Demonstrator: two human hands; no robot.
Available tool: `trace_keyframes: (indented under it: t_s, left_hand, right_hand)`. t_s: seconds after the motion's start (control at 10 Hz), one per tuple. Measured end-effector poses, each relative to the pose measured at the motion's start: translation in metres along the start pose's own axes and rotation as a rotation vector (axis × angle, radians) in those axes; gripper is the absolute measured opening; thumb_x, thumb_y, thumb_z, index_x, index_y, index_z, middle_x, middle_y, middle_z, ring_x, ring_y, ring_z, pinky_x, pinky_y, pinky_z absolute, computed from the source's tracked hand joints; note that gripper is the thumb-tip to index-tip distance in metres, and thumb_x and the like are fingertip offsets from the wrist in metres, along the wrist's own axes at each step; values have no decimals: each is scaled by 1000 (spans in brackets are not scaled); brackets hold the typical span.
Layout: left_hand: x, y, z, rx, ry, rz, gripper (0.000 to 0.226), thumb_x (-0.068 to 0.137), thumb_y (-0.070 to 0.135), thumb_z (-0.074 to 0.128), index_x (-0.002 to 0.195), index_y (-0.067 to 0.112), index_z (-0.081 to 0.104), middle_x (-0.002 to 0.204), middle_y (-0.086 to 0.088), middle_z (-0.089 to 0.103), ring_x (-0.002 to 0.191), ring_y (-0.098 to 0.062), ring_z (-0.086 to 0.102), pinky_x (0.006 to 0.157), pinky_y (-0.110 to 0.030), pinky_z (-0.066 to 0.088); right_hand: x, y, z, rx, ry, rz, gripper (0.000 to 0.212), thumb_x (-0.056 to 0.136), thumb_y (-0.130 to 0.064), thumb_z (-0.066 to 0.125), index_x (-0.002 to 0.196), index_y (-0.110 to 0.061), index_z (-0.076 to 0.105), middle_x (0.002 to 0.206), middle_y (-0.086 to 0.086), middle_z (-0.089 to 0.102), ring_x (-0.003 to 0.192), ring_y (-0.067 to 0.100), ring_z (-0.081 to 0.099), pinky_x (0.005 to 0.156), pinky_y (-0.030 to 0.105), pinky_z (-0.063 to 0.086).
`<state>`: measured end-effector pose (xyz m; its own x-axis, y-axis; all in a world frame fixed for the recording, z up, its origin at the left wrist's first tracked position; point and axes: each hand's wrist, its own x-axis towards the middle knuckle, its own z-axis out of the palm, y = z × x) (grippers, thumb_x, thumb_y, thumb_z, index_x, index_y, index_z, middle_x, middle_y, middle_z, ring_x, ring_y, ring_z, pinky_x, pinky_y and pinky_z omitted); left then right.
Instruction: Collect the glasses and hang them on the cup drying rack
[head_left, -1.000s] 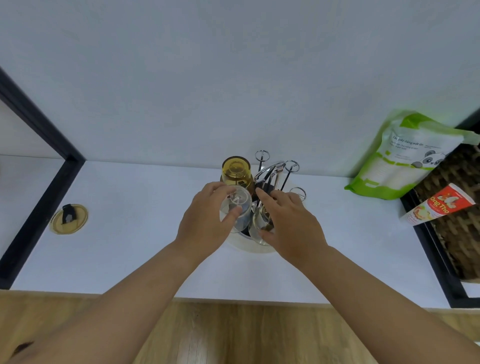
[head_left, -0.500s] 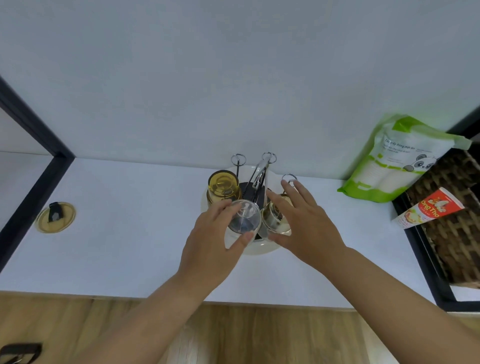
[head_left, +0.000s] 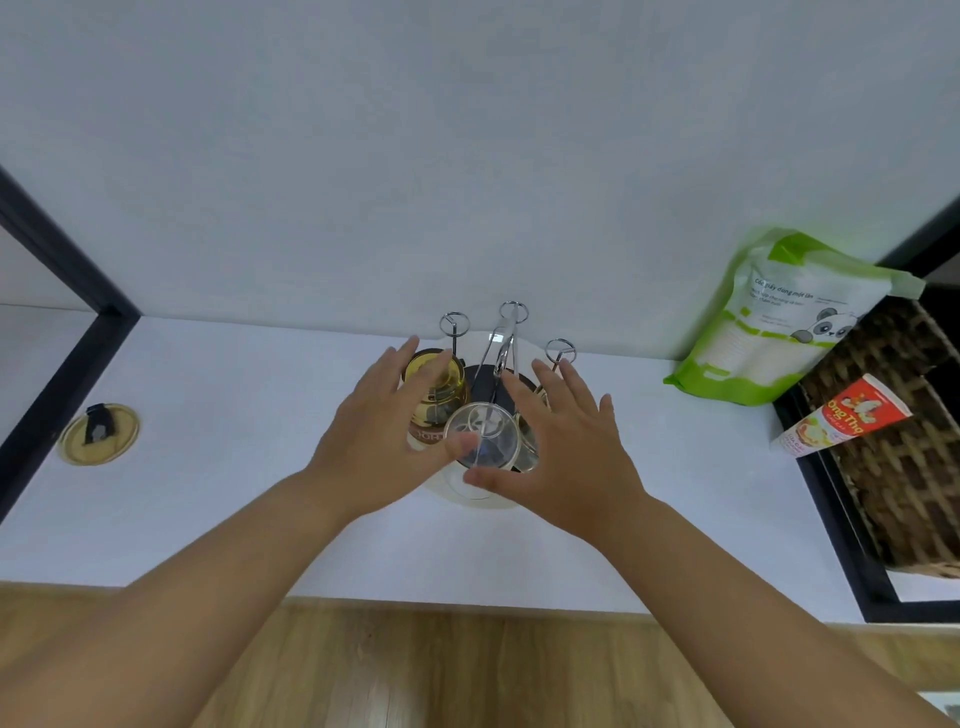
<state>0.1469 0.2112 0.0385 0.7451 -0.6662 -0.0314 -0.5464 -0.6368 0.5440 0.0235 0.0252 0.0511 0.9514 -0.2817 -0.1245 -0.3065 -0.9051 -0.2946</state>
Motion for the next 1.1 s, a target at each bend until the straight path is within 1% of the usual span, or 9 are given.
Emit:
trace_keyframes:
  t_s: [0.1,0.2,0.3,0.5,0.7,0.9,1.0,1.1]
  left_hand:
    - [2,0,5,-22,-24,-12,95,82,84,51,161,45,18,172,15,5,158,-16,8,123,-50,27]
    - [2,1,11,-35,-3,-24,95,81,84,50,161,42,22,172,18,2,157,-17,15,120,-45,31]
    - [-2,2,14,-56,4,-37,95,80,84,50,161,42,23,172,20,1,157,-17,15,118,-43,32]
    - [-11,6,25,-76,33,-51,93,81,82,55,160,48,18,170,25,-6,156,-14,16,116,-41,35]
    - [-13,11,29,-65,40,-75,93,84,80,53,161,47,15,171,23,-9,157,-18,15,115,-45,37]
    - [-12,11,26,-65,12,-91,94,81,84,51,161,48,16,171,22,-12,158,-18,11,119,-47,34]
    - [-12,16,15,-81,-4,-93,95,79,84,49,160,47,19,171,20,-11,159,-17,7,123,-48,29]
    - [-16,25,0,-90,24,-88,92,81,80,52,160,45,22,172,18,-6,159,-16,8,123,-48,29]
  right_hand:
    - [-1,-2,6,-1,-7,28,112,78,-95,46,168,-37,11,180,0,3,165,24,-9,128,65,5]
    - [-2,0,11,4,8,32,106,82,-93,42,168,-36,16,179,0,4,165,23,-8,129,64,6]
    - [-3,4,11,24,25,20,105,81,-94,43,167,-37,20,179,0,5,165,23,-8,128,64,7]
    - [-3,16,4,61,-36,3,104,82,-91,50,167,-38,22,179,-3,-5,163,18,-19,128,64,3]
    - [-2,18,5,94,-63,8,104,81,-89,54,166,-38,23,179,-4,-11,161,18,-25,128,65,5]
    - [-1,16,0,125,-97,3,103,82,-86,58,166,-40,21,178,-3,-14,160,20,-28,129,64,4]
    - [-4,18,-10,143,-97,2,105,80,-86,59,166,-40,23,179,-5,-11,161,18,-25,129,62,6]
    - [-12,17,-18,157,-34,-14,102,80,-85,60,166,-39,27,179,-5,-5,163,17,-19,130,59,11]
